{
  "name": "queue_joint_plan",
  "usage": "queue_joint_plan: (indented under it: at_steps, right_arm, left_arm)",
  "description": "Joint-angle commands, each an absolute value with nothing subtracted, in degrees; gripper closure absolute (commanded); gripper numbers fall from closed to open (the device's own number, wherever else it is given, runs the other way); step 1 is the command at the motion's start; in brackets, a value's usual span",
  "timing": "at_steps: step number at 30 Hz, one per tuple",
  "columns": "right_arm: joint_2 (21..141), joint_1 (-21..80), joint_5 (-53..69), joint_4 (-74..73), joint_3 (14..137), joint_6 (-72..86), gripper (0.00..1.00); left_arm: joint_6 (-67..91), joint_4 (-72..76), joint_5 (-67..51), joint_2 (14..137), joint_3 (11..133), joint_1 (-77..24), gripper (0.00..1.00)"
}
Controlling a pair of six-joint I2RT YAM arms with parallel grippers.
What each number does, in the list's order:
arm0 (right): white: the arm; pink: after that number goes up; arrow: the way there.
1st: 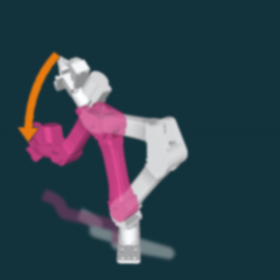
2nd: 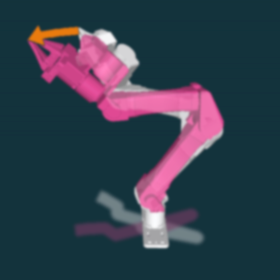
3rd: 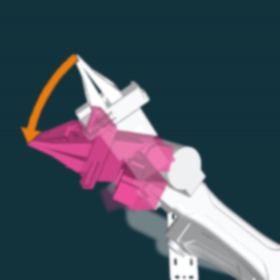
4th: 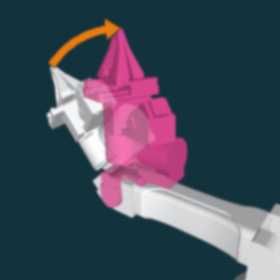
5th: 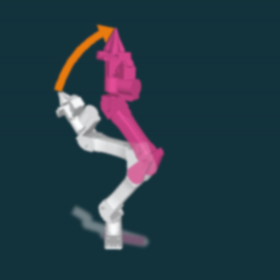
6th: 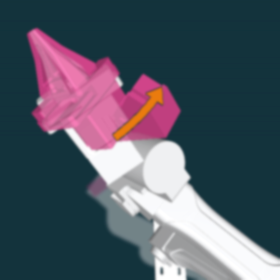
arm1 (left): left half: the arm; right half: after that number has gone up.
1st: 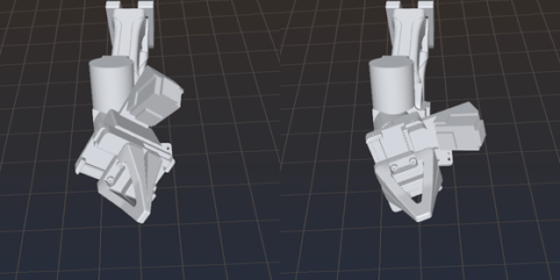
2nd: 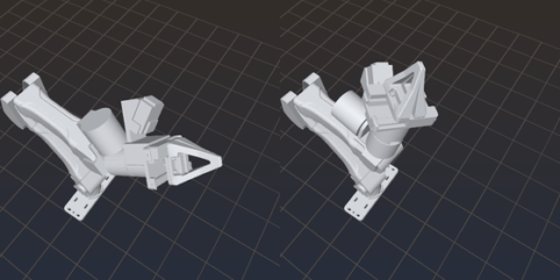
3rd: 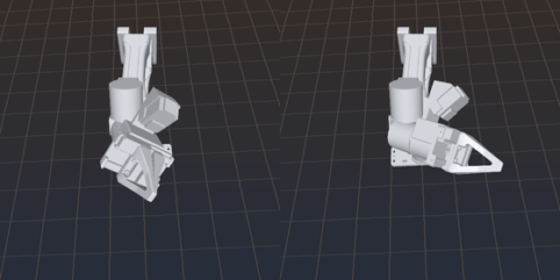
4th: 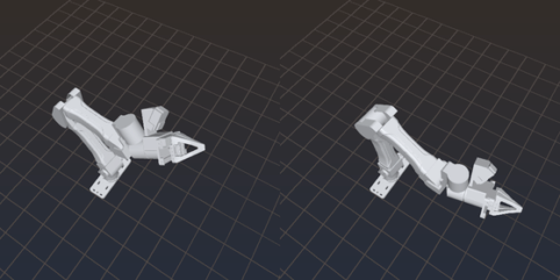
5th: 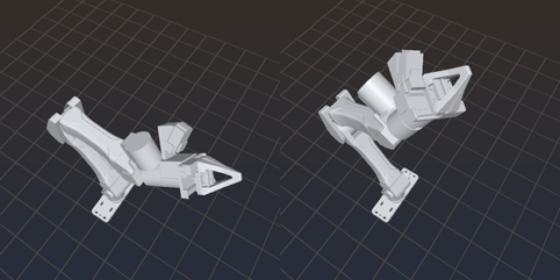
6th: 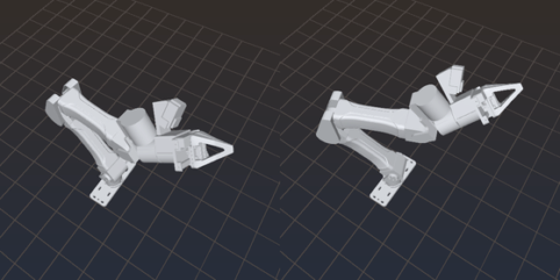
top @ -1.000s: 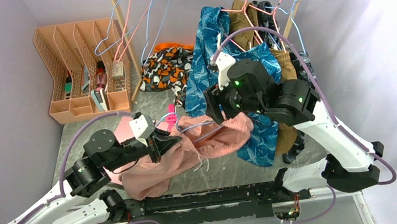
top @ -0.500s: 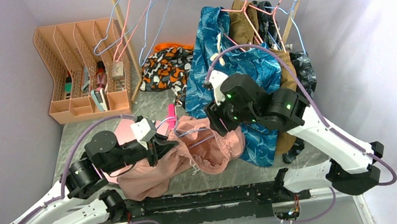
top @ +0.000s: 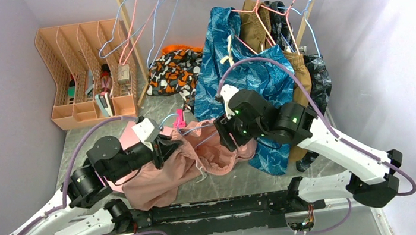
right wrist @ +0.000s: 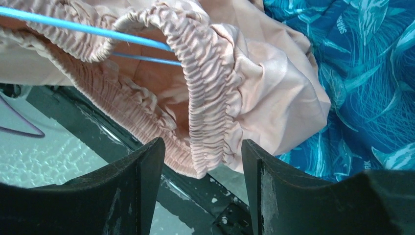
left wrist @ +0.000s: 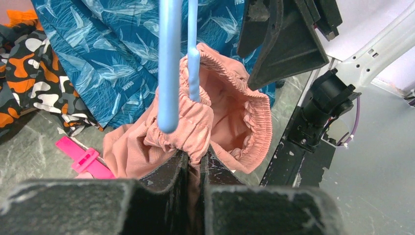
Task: Place the shorts on the hanger
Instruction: Hang the shorts on the hanger.
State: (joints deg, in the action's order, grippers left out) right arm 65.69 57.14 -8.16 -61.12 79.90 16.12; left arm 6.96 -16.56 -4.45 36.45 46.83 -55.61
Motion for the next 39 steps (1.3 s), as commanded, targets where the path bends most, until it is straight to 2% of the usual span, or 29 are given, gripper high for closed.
queue_joint_plan:
  at_steps: [1, 6, 9, 14, 18, 25, 33, 39]
  right_arm:
    - [66.01, 57.69, -10.46, -55.84, 79.05, 17.12, 0.38]
    - [67.82, 57.74, -12.89, -53.90, 78.69, 16.78, 0.38]
    - [69.45, 57.70, -16.09, -54.32, 78.53, 17.28, 0.44]
    - [69.02, 57.70, -19.23, -54.22, 79.54, 18.05, 0.79]
    - [68.65, 57.72, -19.25, -55.27, 82.18, 17.46, 1.00]
    - [70.31, 57.66, -22.03, -58.04, 89.80, 19.79, 1.00]
    - [77.72, 57.73, -21.38, -63.96, 105.27, 24.42, 1.00]
    - [79.55, 57.70, -19.19, -60.08, 106.68, 28.75, 1.00]
  left_arm:
    - [8.06, -15.29, -2.36, 36.85, 49.90, -55.72, 0.93]
    - [8.43, -14.91, -2.58, 36.91, 49.97, -55.77, 0.93]
    - [8.37, -14.69, -2.89, 37.13, 50.09, -55.72, 0.93]
    - [7.98, -15.13, -3.74, 36.64, 50.02, -55.75, 0.93]
    - [7.58, -15.59, -3.85, 36.19, 49.39, -55.72, 0.93]
    - [5.04, -11.63, -11.77, 35.99, 45.60, -55.77, 0.93]
    - [0.57, -11.43, -21.82, 41.45, 48.29, -55.72, 0.93]
    - [1.80, -4.20, -22.98, 43.75, 47.20, -55.72, 0.93]
